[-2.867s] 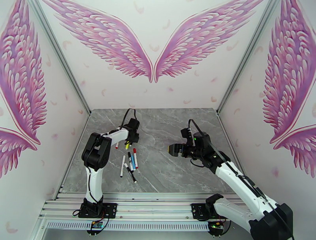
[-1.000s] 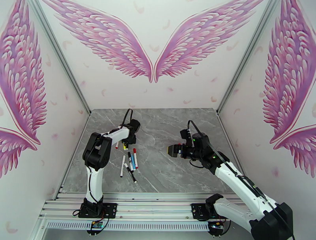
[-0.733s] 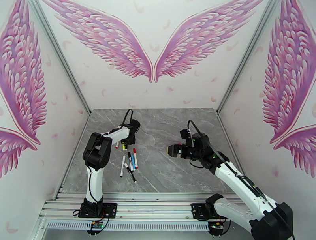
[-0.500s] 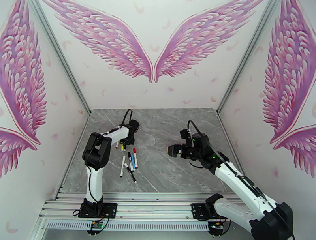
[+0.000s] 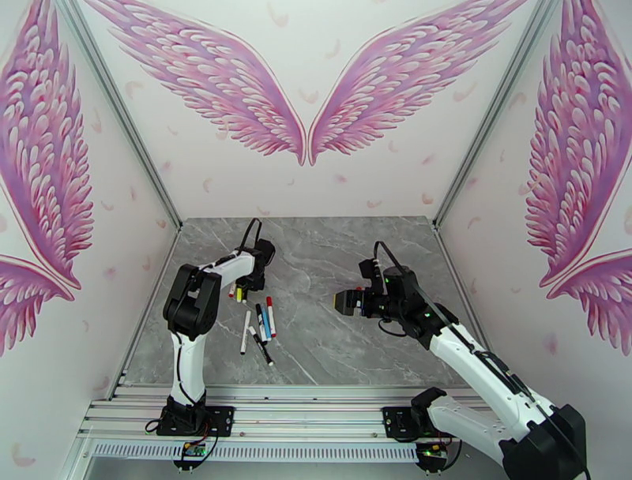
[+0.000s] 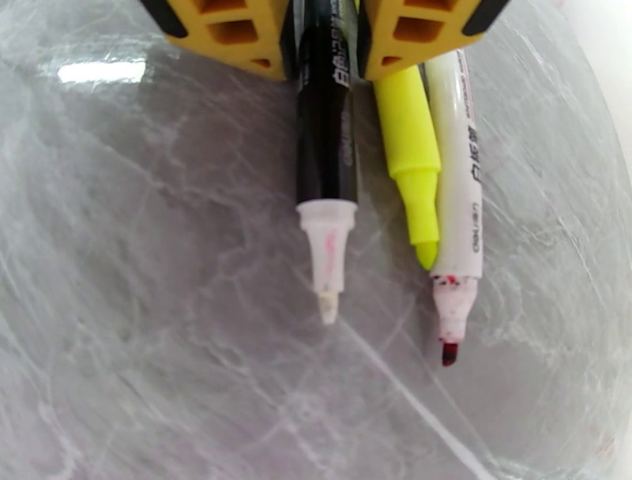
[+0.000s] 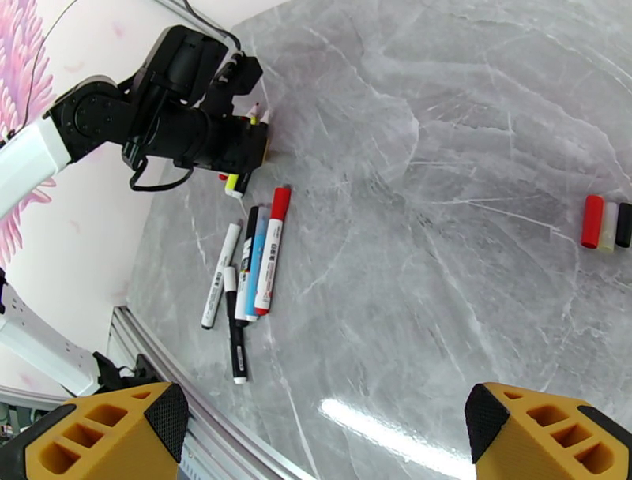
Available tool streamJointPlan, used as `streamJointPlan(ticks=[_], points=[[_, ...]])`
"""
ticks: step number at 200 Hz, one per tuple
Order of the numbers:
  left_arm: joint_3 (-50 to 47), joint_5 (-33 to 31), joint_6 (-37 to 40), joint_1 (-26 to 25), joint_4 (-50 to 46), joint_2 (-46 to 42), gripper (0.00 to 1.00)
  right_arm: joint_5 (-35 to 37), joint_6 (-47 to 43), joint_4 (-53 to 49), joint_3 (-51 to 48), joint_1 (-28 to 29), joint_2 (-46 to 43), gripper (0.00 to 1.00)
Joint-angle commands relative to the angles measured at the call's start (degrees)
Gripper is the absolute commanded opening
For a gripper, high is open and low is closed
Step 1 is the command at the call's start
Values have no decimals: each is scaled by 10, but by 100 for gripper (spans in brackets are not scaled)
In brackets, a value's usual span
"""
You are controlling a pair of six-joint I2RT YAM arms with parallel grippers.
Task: Open the pen caps
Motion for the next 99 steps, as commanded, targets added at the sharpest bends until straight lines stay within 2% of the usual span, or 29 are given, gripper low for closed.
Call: streamJointPlan(ticks=[1,45,99], points=[[-10,33,-9,-13,-6,-32,33,8,8,11,-8,9,-2,99],[-56,64,-42,-30,-15,-105,37,9,3,1,-9,20,-3,99],[-213,90,-100,-51,-6,-243,38,8,-1,-2,-15,37,-8,99]])
